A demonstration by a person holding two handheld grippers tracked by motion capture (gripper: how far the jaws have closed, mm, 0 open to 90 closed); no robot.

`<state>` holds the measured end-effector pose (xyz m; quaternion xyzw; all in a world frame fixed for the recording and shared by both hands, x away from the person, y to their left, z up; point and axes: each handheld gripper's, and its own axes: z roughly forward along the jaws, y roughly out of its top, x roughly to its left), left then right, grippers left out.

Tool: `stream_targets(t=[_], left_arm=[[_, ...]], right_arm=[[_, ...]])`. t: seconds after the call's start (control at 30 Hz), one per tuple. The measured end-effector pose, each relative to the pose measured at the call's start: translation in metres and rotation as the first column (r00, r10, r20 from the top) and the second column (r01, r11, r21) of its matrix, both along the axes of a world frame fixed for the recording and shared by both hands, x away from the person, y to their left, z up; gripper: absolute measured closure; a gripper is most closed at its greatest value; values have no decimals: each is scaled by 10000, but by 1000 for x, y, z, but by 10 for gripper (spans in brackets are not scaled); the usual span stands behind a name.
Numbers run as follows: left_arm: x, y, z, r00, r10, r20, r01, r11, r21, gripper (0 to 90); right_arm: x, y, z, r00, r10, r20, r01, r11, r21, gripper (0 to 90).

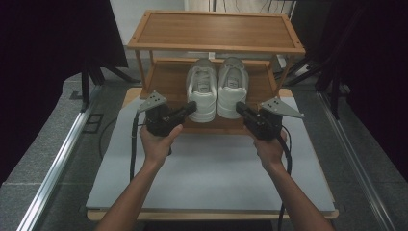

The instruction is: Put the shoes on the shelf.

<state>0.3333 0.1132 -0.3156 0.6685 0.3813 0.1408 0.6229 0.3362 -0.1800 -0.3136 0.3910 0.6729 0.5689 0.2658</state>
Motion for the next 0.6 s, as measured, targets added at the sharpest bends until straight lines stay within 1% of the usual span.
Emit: stream_targets(t=[0.07,0.13,0.3,0.43,0.6], left_arm=[[1,-1,-3,10000,-5,-59,5,10000,62,896],[2,-1,-4,10000,-40,-51,40,10000,-78,898],[4,-2,-1,10000,-78,8,78,9999,88,899],[3,-4,-3,9999,-4,101,4,10000,43,900],[7,-4,-3,9999,103,19,-103,9999,8,900]], right_arm=[[0,0,-2,10000,20,-40,-20,10000,58,860],[0,1,-5,10000,61,-18,-61,9999,94,860],[1,1,-4,10000,78,50,-79,9999,66,860],[1,3,-5,9999,84,110,-84,9999,69,858],[3,5,-5,9999,53,127,-55,9999,121,850]])
